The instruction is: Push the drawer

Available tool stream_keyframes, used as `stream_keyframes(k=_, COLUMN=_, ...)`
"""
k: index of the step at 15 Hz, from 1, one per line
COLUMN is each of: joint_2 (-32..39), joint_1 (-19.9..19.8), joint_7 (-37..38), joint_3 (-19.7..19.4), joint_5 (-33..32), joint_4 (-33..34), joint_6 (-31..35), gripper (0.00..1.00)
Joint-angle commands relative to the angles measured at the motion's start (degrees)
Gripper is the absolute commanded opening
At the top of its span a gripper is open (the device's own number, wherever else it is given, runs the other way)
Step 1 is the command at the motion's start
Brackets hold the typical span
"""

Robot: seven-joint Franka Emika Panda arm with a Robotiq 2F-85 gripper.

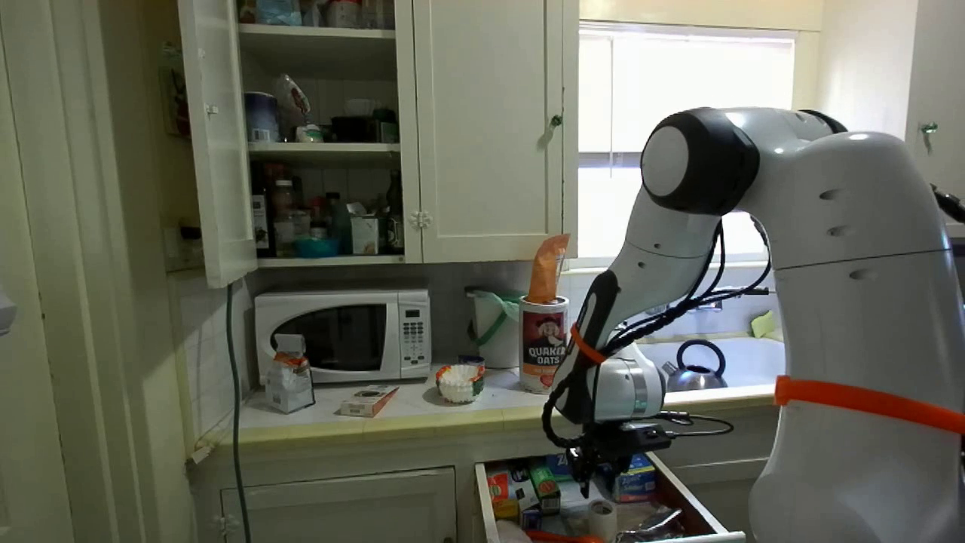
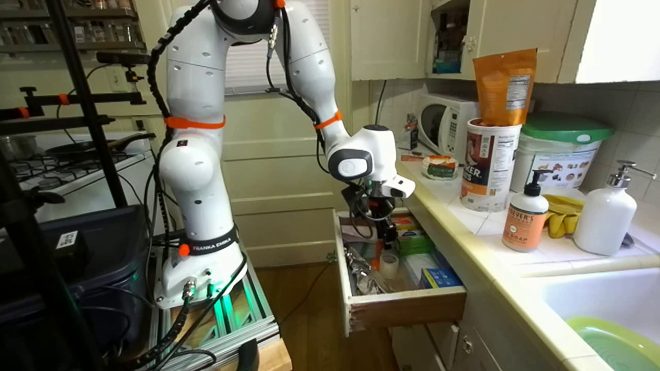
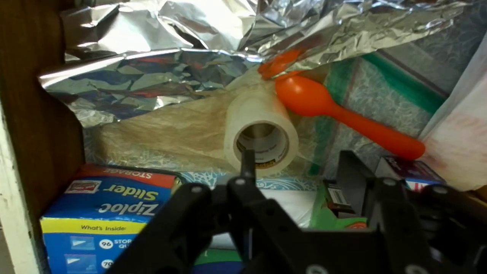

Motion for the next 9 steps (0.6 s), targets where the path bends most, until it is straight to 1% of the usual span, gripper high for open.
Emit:
stream_keyframes(k=1, joint_2=3.7, joint_1=-2.7, joint_7=-2.6, joint_3=3.3, joint_5=4.6, joint_4=2.1, joint_6=1.0, gripper=0.49)
stream_keyframes(k=2, joint_2=4.3, joint_1=-3.1, joint_7=-2.8, joint_3=3.9, joint_5=5.1, joint_4=2.5, joint_6=1.3, gripper=0.46)
stream_keyframes(k=3, joint_2=4.9, joint_1=-3.6, joint_7=-2.9, joint_3=4.5, joint_5=5.6, joint_4=2.8, joint_6=1.2, gripper=0.35)
stream_keyframes(k=4, joint_2=5.7, joint_1=-3.8, joint_7=-2.7, joint_3=4.7, joint_5=5.5, joint_4=3.2, joint_6=1.3, gripper=0.37)
stream_keyframes(k=5, joint_2=6.4, joint_1=-3.7, joint_7=-2.2, joint_3=4.6, joint_5=5.0, joint_4=3.4, joint_6=1.7, gripper=0.38)
stream_keyframes(k=6, joint_2=7.0, joint_1=-4.0, joint_7=-2.2, joint_3=4.9, joint_5=5.0, joint_4=3.6, joint_6=1.7, gripper=0.32)
stream_keyframes(k=7, joint_2=7.5, joint_1=-3.9, joint_7=-1.9, joint_3=4.6, joint_5=4.4, joint_4=3.8, joint_6=1.7, gripper=0.36)
stream_keyframes(k=8, joint_2=8.1, joint_1=-3.9, joint_7=-1.7, joint_3=4.5, joint_5=4.1, joint_4=4.0, joint_6=1.8, gripper=0.33)
stream_keyframes(k=9, joint_2=8.5, joint_1=-3.7, joint_7=-1.3, joint_3=4.1, joint_5=3.5, joint_4=4.1, joint_6=1.8, gripper=0.33)
